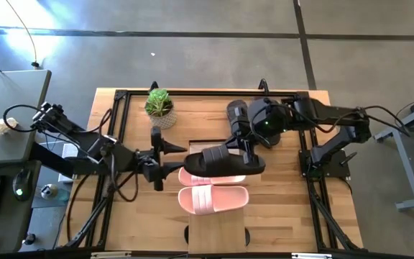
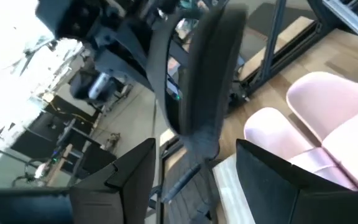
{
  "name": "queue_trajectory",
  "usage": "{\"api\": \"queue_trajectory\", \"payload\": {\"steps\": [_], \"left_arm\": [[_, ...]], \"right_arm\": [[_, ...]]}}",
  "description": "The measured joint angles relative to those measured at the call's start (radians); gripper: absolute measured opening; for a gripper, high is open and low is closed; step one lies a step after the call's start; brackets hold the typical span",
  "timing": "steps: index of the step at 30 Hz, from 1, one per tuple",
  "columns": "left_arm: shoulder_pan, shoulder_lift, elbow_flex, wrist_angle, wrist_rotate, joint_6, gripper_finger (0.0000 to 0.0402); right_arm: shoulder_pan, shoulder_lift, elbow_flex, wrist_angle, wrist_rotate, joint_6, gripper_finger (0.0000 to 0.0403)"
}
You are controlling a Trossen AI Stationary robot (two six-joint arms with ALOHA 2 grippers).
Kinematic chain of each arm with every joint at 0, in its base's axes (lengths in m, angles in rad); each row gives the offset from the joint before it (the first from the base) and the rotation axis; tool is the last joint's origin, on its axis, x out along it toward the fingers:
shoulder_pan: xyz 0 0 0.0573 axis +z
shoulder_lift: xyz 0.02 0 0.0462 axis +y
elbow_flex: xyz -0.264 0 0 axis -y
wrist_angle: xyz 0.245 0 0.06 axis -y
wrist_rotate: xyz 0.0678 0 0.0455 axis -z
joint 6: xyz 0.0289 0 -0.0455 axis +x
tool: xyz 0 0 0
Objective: Pick and place slides into the shelf
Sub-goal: Put the black slipper under the shelf
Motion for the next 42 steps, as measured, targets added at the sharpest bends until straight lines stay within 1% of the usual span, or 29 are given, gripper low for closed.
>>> {"api": "queue_trajectory", "payload": {"steps": [3, 8, 11, 15, 20, 22, 24, 26, 30, 31, 34, 37, 42], "left_arm": [[0.0, -0.004, 0.0, 0.039, 0.047, -0.006, 0.0205], [-0.002, 0.01, 0.0, 0.069, 0.082, -0.008, 0.0205], [-0.001, 0.021, 0.002, 0.081, 0.122, -0.039, 0.0205], [-0.001, 0.053, 0.0, 0.107, 0.128, -0.037, 0.0204], [-0.001, 0.06, 0.001, 0.137, 0.13, -0.038, 0.0198], [-0.001, 0.063, 0.001, 0.127, 0.126, -0.038, 0.0182], [-0.001, 0.065, 0.001, 0.13, 0.129, -0.038, 0.0155], [-0.002, 0.07, 0.001, 0.127, 0.133, -0.038, 0.0121], [-0.002, 0.07, 0.001, 0.124, 0.143, -0.037, 0.0039], [-0.002, 0.07, 0.001, 0.12, 0.143, -0.036, 0.0028], [-0.002, 0.07, 0.001, 0.116, 0.133, -0.03, 0.0028], [-0.002, 0.07, 0.001, 0.107, 0.11, -0.019, 0.004], [-0.002, 0.07, 0.001, 0.1, 0.093, 0.008, 0.0028]], "right_arm": [[0.006, 0.0, 0.0, 0.0, 0.015, 0.001, 0.0], [0.005, 0.005, 0.0, 0.022, 0.018, -0.013, 0.0], [0.005, 0.012, 0.0, 0.03, 0.017, -0.018, 0.0], [0.005, 0.022, 0.0, 0.034, 0.014, -0.024, 0.0], [0.005, 0.024, 0.0, 0.036, 0.015, -0.021, 0.0], [0.005, 0.024, 0.0, 0.034, 0.021, -0.018, 0.0], [0.005, 0.024, 0.0, 0.035, 0.021, -0.017, 0.0], [0.005, 0.024, 0.0, 0.033, 0.021, -0.018, 0.0], [0.004, 0.024, 0.0, 0.042, 0.028, -0.018, 0.0], [0.004, 0.024, 0.0, 0.043, 0.029, -0.019, 0.0], [0.004, 0.024, 0.0, 0.036, 0.028, -0.02, 0.0], [0.003, 0.024, 0.0, 0.038, 0.025, -0.012, 0.0], [0.001, 0.0, 0.0, 0.038, 0.023, 0.016, 0.0007]]}}
